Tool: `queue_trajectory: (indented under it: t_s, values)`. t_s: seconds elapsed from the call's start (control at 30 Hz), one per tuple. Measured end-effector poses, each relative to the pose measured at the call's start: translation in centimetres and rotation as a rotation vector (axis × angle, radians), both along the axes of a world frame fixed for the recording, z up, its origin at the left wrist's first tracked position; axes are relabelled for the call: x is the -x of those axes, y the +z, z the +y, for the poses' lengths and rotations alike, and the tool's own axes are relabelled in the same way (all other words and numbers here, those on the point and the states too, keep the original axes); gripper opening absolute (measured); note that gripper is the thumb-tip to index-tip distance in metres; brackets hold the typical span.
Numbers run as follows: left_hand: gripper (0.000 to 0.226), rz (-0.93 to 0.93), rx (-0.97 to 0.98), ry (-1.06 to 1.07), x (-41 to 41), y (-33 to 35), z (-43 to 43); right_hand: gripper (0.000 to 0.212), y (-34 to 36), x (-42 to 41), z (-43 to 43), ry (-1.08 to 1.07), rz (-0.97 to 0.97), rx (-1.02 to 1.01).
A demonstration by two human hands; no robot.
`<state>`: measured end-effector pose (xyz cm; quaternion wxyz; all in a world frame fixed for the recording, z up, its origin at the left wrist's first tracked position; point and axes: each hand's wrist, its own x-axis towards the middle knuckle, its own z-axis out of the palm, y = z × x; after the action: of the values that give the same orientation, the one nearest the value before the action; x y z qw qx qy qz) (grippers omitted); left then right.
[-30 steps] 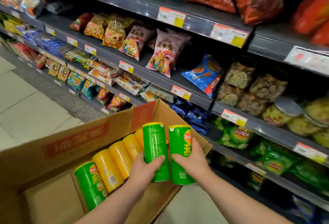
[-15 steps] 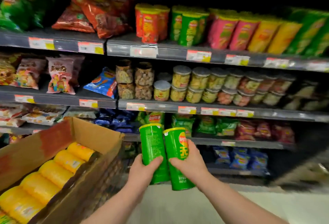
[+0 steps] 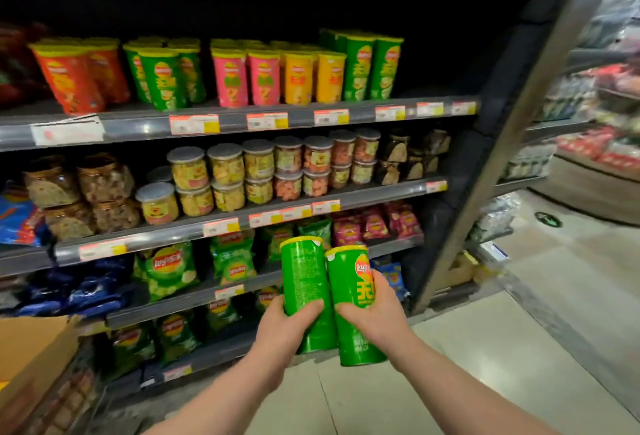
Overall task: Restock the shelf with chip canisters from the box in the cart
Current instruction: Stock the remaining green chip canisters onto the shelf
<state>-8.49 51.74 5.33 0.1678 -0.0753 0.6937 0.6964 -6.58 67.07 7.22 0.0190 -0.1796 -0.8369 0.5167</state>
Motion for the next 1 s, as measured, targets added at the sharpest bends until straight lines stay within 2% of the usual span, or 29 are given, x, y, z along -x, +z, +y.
queue_trajectory:
  t_s: [0.13,0.27,0.43,0.67,0.77,1.0]
  values:
    - [0.031,0.016,0.003,-0.064,1.2,0.7,3.3,0.046,0.5,0.1,3.1,-0.054,0.028,0.000]
    - [0.029,0.022,-0.020,-0.114,3.6,0.9,7.2,0.049,1.4,1.3,6.7,-0.125,0.049,-0.007]
    - [0.013,0.051,-0.064,-0.204,7.9,1.6,13.7,0.049,2.8,4.0,12.3,-0.200,0.061,-0.046]
    - [0.049,0.060,-0.105,-0.293,15.4,3.7,20.6,0.052,5.0,10.4,18.9,-0.271,0.126,-0.009]
    - [0.025,0.078,-0.133,-0.324,18.6,4.3,22.5,0.050,5.4,13.2,20.7,-0.286,0.152,0.013]
    - [0.025,0.067,-0.143,-0.332,23.3,4.5,25.1,0.053,6.1,17.3,23.3,-0.303,0.138,0.026]
